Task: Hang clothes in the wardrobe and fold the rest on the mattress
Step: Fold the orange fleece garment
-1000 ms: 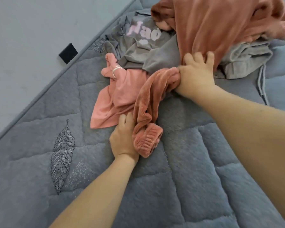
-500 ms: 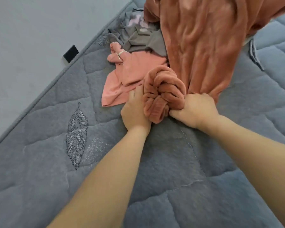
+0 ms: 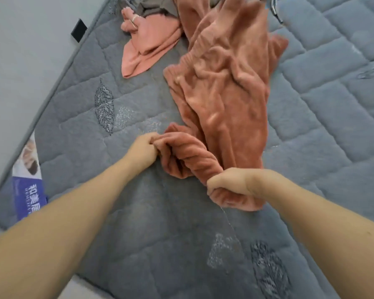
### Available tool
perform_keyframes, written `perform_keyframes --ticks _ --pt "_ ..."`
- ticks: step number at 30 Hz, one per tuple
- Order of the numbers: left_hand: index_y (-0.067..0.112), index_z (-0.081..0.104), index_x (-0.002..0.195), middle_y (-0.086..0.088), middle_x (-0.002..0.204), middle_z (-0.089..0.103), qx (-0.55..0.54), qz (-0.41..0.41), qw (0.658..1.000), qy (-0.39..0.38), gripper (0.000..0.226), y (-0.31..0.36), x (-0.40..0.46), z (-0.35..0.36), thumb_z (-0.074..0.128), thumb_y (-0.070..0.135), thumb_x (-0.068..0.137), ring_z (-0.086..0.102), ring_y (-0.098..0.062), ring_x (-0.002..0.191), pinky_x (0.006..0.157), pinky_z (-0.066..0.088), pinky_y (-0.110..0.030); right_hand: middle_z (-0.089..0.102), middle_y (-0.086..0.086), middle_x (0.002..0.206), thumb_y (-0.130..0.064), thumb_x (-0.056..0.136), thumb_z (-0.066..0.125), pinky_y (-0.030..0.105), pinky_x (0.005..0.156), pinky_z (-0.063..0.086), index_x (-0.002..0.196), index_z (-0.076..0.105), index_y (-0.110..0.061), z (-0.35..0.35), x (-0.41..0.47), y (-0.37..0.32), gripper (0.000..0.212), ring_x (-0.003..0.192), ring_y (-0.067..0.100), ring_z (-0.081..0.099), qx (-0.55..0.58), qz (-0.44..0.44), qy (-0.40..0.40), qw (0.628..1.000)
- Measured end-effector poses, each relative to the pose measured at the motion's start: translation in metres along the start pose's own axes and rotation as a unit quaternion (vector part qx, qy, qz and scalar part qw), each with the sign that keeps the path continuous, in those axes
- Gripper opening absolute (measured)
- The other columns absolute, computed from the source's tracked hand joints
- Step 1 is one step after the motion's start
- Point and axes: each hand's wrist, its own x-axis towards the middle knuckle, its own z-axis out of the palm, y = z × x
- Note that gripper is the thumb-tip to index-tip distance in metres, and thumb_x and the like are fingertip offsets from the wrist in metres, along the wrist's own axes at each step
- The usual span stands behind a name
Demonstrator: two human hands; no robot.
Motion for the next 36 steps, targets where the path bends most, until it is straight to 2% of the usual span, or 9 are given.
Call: perform_keyframes --ticks 4,7,10,15,20,24,27,31,36 --pt "0.017 0.063 0.067 0.002 0.062 0.061 0.040 -0.083 0.994 -0.067 0.023 0.024 -0.026 0.010 0.054 0.003 0.083 0.054 -0.018 0.066 0.055 0.042 -0.021 0.060 -0.009 0.064 -0.060 0.090 0.055 0.017 0.054 0.042 0.078 0.058 -0.020 0.032 -0.038 0.042 0.041 0.053 0.006 0.058 -0.103 0.103 -0.139 0.979" --pt "0.027 0.062 0.101 -0.003 0.110 0.063 -0.020 -0.076 0.996 -0.032 0.040 0.071 -0.015 0.038 0.054 0.047 0.067 0.059 -0.023 0.103 0.089 0.047 -0.032 0.069 0.004 0.093 -0.059 0.083 0.065 0.029 0.062 0.055 0.099 0.065 -0.016 -0.009 -0.071 0.022 0.046 0.075 0.018 0.069 -0.036 -0.064 0.125 0.989" --pt "0.028 0.040 0.136 -0.010 0.136 0.042 0.130 -0.081 0.988 -0.032 0.087 0.093 -0.006 0.076 0.058 0.066 0.060 0.045 -0.031 0.127 0.105 0.039 -0.044 0.055 0.011 0.131 -0.050 0.081 0.071 0.040 0.099 0.044 0.132 0.049 -0.021 -0.069 -0.085 0.003 0.063 0.121 0.030 0.055 -0.148 -0.191 0.508 0.826" --pt "0.020 0.054 0.079 0.002 0.084 0.064 0.138 0.039 0.989 -0.032 0.013 0.086 -0.034 0.098 0.058 0.033 0.077 0.064 -0.028 0.091 0.073 0.049 -0.034 0.061 0.013 0.129 -0.018 0.084 0.060 0.040 0.098 0.046 0.135 0.050 -0.022 -0.051 -0.051 0.031 0.053 0.118 0.034 0.057 -0.278 -0.195 0.453 0.825" --pt "0.022 0.056 0.062 0.008 0.065 0.060 0.265 0.015 0.915 -0.305 0.016 0.036 -0.122 0.084 0.051 0.037 0.059 0.062 -0.017 0.072 0.054 0.038 -0.024 0.069 0.007 0.080 -0.038 0.086 0.053 0.024 0.060 0.053 0.073 0.069 -0.019 0.029 -0.072 0.090 0.028 0.080 0.029 0.070 -0.340 0.019 0.182 0.922" --pt "0.028 0.052 0.077 0.005 0.091 0.050 0.243 -0.060 0.950 -0.184 0.043 0.016 -0.127 0.057 0.047 0.063 0.053 0.055 -0.022 0.090 0.078 0.046 -0.032 0.074 0.008 0.076 -0.032 0.087 0.054 0.024 0.051 0.052 0.090 0.070 -0.011 0.027 -0.091 0.043 0.027 0.060 0.024 0.070 -0.318 0.012 0.118 0.941" --pt "0.031 0.047 0.112 0.002 0.115 0.042 0.067 -0.107 0.989 -0.078 0.076 0.026 -0.113 0.061 0.053 0.065 0.044 0.049 -0.023 0.112 0.096 0.044 -0.039 0.056 0.010 0.128 -0.043 0.078 0.063 0.036 0.094 0.045 0.130 0.051 -0.022 -0.021 -0.092 -0.003 0.058 0.119 0.033 0.052 -0.328 -0.182 0.469 0.800" --pt "0.023 0.031 0.144 -0.006 0.126 0.055 0.036 -0.106 0.988 -0.110 0.096 0.034 -0.099 0.079 0.066 0.046 0.057 0.058 -0.026 0.114 0.099 0.049 -0.039 0.025 0.010 0.156 -0.057 0.070 0.067 0.069 0.112 -0.005 0.154 0.011 -0.026 -0.027 -0.068 -0.005 0.106 0.146 0.032 0.020 -0.581 0.048 0.349 0.734" --pt "0.016 0.043 0.094 -0.017 0.109 0.061 0.315 0.028 0.947 -0.056 0.011 0.021 -0.118 0.068 0.049 0.015 0.085 0.059 -0.040 0.100 0.072 0.040 -0.038 0.055 0.003 0.135 -0.033 0.075 0.066 0.056 0.111 0.020 0.139 0.044 -0.018 0.007 -0.072 -0.024 0.069 0.127 0.030 0.052 -0.708 0.120 0.287 0.634"
